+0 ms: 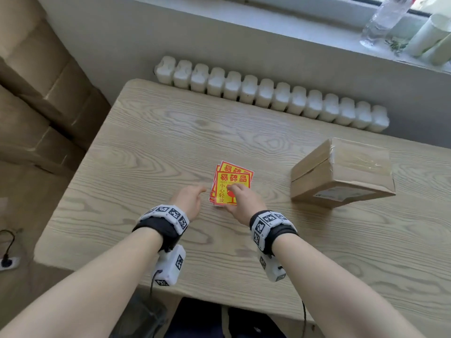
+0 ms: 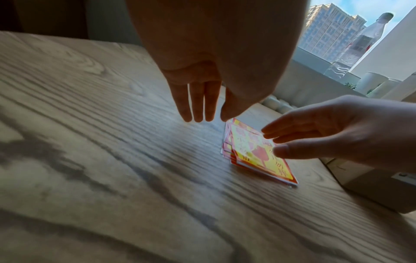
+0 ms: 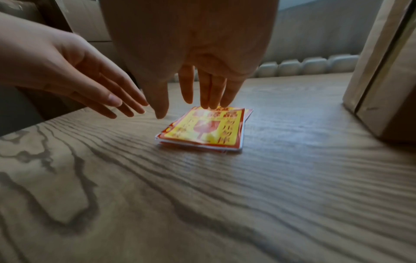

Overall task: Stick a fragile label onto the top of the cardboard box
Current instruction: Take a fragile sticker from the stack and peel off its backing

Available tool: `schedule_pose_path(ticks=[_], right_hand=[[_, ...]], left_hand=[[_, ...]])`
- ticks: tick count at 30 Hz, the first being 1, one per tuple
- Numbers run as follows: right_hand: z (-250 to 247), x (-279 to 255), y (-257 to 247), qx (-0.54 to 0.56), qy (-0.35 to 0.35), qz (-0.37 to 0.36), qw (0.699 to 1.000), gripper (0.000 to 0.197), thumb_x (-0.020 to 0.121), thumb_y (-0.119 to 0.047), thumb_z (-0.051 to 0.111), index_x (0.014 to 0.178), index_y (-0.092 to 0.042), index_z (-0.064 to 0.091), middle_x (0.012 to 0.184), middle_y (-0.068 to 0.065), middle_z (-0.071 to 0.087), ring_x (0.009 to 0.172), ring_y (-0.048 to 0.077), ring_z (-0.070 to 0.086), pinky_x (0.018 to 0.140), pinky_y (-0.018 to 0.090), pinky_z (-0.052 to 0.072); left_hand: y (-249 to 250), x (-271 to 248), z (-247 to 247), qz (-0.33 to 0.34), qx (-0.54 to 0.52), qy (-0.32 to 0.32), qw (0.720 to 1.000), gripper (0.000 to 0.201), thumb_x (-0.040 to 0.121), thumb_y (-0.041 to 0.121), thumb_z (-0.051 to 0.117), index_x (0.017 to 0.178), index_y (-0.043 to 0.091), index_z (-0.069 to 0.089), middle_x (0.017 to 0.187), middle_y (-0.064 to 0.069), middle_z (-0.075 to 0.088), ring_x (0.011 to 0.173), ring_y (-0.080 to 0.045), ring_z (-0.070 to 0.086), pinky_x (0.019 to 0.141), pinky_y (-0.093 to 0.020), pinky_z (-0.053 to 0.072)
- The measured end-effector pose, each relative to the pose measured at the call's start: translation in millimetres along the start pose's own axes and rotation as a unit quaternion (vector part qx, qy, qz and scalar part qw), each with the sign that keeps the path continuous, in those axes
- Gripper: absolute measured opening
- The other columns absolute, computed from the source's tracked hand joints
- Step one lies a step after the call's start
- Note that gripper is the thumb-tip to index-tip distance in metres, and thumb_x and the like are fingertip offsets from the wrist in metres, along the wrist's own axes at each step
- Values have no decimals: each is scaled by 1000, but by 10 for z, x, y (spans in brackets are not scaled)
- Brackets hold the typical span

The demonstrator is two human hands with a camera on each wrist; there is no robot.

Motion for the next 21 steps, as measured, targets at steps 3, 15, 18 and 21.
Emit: schedule_pose_path(ticks=[3, 15, 18, 21], right_hand=[[167, 50, 29, 3, -14, 11, 1000, 60, 83, -28, 64, 137, -15, 41, 150, 5, 35, 133, 26, 39, 106, 41, 39], [286, 126, 35, -12, 37, -12, 999, 46, 84, -15, 59, 129, -11, 50, 150, 10, 34, 135, 26, 37, 106, 39, 38], [307, 137, 45, -30, 52, -19, 998, 36, 89, -13, 52, 125, -7, 52, 148, 12, 37, 133, 28, 39, 101, 43, 43], [335, 139, 40, -68, 65, -43, 995, 31, 87, -4, 53, 117, -1, 57, 142, 18, 46, 125, 34, 49, 89, 49, 51]], left_hand=[[-56, 28, 89, 16, -28, 4, 999, 43, 86, 0, 44, 126, 9, 56, 132, -13, 59, 124, -28, 53, 106, -38, 39], [-79, 20, 199, 17, -72, 15, 997, 37, 87, 4, 46, 120, 10, 62, 124, -9, 64, 114, -27, 59, 99, -32, 44], [-87, 21, 212, 3, -81, 9, 997, 35, 86, 5, 48, 117, 11, 63, 121, -9, 66, 111, -27, 60, 98, -33, 45], [-78, 34, 244, -13, -95, 1, 995, 33, 85, 7, 51, 115, 11, 65, 116, -11, 68, 107, -27, 62, 97, -33, 46]])
Point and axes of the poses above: each hand's wrist, its own x-axis towards the middle knuckle, its own z-axis out of the palm, y = z × x, the point moved 6 cm from there along x, towards the middle knuckle
